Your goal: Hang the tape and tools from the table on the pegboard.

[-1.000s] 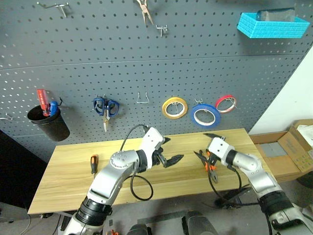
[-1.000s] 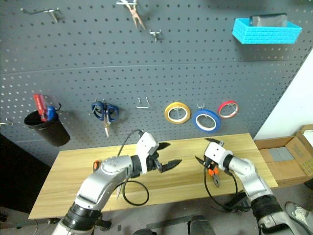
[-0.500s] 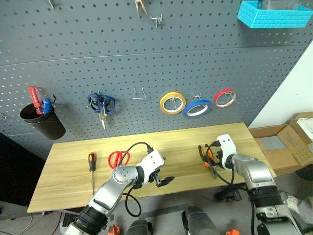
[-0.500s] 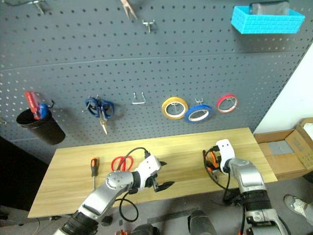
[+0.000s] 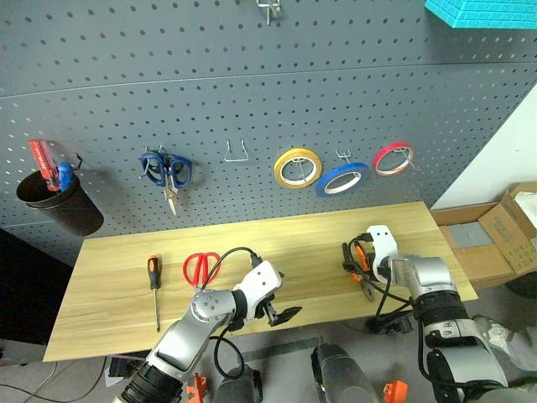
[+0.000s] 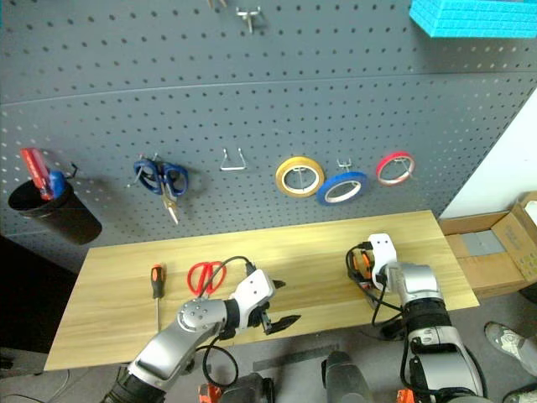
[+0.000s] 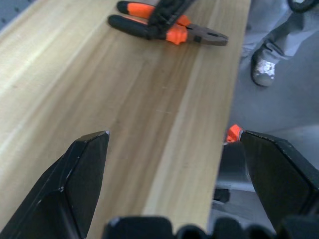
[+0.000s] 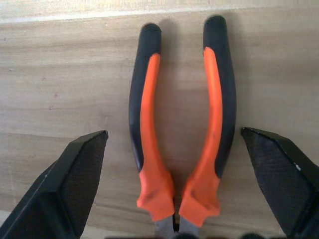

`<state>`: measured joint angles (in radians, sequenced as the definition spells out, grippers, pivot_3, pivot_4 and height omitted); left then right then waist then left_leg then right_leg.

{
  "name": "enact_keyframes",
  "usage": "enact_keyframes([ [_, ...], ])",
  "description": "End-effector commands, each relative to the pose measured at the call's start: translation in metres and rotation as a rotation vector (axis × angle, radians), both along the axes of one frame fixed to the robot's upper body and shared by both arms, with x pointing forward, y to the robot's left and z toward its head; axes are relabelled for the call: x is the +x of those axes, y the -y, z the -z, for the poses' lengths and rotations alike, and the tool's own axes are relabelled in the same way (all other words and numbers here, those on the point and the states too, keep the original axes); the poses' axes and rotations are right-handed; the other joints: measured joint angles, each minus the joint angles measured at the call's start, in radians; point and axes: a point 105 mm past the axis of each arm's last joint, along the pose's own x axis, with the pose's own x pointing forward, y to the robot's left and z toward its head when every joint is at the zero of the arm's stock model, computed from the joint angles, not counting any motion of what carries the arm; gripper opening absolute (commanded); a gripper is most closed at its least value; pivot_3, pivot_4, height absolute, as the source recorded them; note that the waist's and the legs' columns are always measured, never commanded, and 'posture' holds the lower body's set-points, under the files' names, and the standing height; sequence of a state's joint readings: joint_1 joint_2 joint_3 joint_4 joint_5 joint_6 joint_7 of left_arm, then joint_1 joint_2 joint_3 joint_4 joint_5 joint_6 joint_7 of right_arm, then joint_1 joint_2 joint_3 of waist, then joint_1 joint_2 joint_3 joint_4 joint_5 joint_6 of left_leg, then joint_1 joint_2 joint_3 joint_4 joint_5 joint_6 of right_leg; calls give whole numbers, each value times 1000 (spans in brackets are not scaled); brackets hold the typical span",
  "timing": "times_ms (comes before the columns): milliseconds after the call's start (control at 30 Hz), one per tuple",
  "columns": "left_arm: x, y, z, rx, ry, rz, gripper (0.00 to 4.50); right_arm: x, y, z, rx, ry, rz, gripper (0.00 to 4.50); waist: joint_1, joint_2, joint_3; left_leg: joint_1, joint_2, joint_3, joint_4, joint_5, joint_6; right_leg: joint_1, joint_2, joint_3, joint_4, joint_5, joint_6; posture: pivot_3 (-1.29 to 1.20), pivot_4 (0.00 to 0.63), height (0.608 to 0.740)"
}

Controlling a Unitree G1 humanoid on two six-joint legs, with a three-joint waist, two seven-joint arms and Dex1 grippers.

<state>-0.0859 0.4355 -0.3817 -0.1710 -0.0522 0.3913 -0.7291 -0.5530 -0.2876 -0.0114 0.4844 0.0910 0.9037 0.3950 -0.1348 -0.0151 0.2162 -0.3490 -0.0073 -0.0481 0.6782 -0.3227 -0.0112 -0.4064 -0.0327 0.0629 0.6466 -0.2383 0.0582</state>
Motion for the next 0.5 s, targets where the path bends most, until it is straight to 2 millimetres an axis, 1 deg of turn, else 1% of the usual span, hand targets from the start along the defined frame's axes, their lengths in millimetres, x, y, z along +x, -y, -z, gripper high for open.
enact_keyframes([
  [33, -1, 7, -14, -31, 41, 12, 4500, 0, 4, 9, -37, -16, -11, 4471, 4, -1, 2, 0, 0, 0, 0, 0, 0, 0, 0, 0, 0, 0, 0, -70, 267, 740],
  [167, -1, 7, -17, -35, 41, 10, 4500, 3, 11, 11, -63, -20, -3, 4471, 11, -2, 3, 0, 0, 0, 0, 0, 0, 0, 0, 0, -1, 0, 0, -63, 266, 740],
  [200, -1, 7, -17, -35, 42, 10, 4500, 3, 13, 11, -72, -22, -3, 4099, 14, -2, 3, 0, 0, 0, 0, 0, 0, 0, 0, 0, -1, 0, 0, -62, 266, 740],
  [233, 0, 7, -18, -36, 42, 10, 4500, 4, 15, 11, -79, -22, -2, 3906, 18, -2, 3, 0, 0, 0, 0, 0, 0, 0, 0, 0, -1, 0, 0, -63, 265, 740],
  [333, 1, 7, -18, -37, 42, 10, 4500, 4, 18, 11, -80, -22, 0, 2891, 26, -3, 3, 0, 0, 0, 0, 0, 0, 0, 0, -1, -1, 0, 0, -68, 261, 740],
  [367, 1, 7, -18, -37, 42, 10, 4500, 4, 18, 11, -80, -21, 0, 2777, 26, -3, 3, 0, 0, 0, 0, 0, 0, 0, 0, -1, -1, 0, 0, -69, 260, 740],
  [500, 2, 8, -19, -38, 45, 13, 4500, 4, 18, 9, -74, -17, 2, 2777, 26, -3, 3, 0, 0, 0, 0, 0, 0, 0, -1, -1, -1, 0, 0, -76, 252, 740],
])
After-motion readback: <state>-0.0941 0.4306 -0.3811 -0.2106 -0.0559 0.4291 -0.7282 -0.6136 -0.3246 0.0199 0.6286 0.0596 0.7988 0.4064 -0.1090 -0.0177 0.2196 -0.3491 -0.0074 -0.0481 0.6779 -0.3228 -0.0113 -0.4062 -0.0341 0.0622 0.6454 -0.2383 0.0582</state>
